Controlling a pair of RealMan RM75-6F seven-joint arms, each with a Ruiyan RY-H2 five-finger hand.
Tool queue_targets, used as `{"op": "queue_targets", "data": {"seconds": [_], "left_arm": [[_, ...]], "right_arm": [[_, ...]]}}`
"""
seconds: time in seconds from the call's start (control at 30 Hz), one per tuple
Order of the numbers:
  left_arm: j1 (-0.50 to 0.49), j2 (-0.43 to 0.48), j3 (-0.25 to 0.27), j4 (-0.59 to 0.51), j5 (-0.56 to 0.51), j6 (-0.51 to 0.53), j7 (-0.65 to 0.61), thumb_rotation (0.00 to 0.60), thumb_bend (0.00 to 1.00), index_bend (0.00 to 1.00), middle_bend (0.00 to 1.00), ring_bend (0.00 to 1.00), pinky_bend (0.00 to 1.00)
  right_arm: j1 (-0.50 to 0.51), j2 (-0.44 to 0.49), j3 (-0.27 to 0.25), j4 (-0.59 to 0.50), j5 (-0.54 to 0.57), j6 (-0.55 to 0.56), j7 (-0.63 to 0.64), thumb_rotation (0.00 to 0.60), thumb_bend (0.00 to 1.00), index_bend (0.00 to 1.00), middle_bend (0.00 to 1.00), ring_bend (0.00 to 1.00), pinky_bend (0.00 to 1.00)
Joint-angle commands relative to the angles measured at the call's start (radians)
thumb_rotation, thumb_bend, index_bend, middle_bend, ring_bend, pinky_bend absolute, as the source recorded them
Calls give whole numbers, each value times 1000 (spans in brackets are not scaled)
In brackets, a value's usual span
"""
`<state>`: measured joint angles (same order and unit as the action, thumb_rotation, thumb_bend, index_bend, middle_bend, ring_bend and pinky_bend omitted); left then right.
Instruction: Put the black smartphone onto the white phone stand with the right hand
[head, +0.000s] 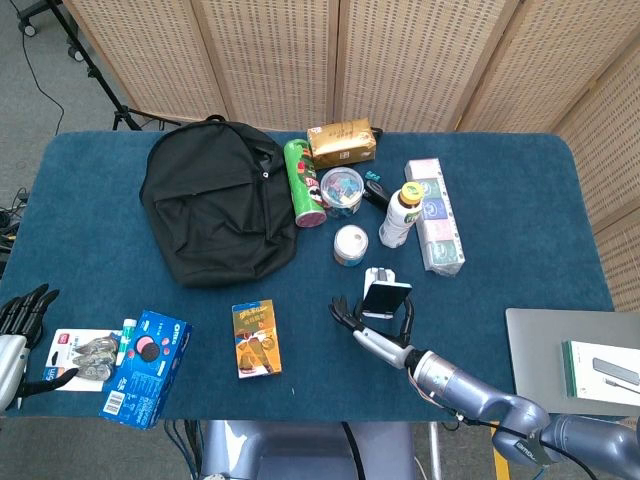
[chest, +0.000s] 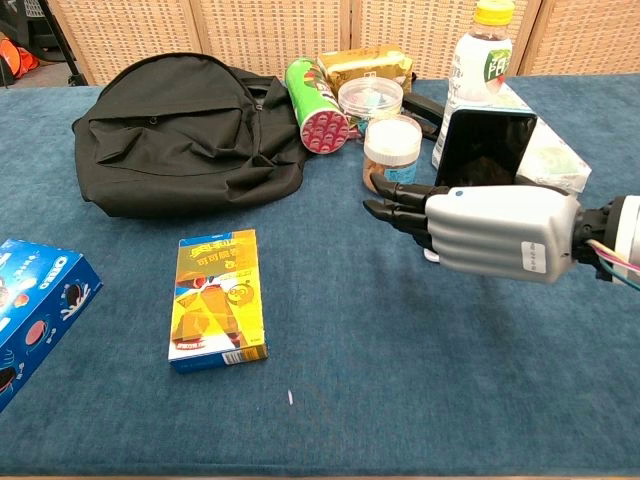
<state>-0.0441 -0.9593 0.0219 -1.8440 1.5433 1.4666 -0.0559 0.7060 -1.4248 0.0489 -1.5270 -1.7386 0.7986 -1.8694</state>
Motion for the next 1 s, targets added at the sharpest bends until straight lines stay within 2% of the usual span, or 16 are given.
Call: {"op": "queue_targets", "data": {"seconds": [0.03,0.17,0.4,0.63,1.0], "left_arm": [[-1,2,1,0,1,-1,-4,600,0,0,0,0,0],[-1,3,2,-1,1,-3,-5,600,0,0,0,0,0],[-2,3,3,-2,3,-5,-5,600,0,0,0,0,0],[-2,5,4,-2,3,-5,-6,600,0,0,0,0,0],[-4,6,4,-3,2,-8,-9,600,0,0,0,0,0]], "right_arm": [[-4,6,11,-6,20,-1,-2,600,337,422,130,0,65],[-5,13,14,-14,29,-4,-12,600,337,405,115,0,63],[-2,21,15,-24,45,-12,-18,600,337,357,28,0,12],[5,22,8,-11,41,-18,-13,600,337,348,4,0,0],[7,23,8,-10,50,-11,5,600,312,144,0,0,0]]}}
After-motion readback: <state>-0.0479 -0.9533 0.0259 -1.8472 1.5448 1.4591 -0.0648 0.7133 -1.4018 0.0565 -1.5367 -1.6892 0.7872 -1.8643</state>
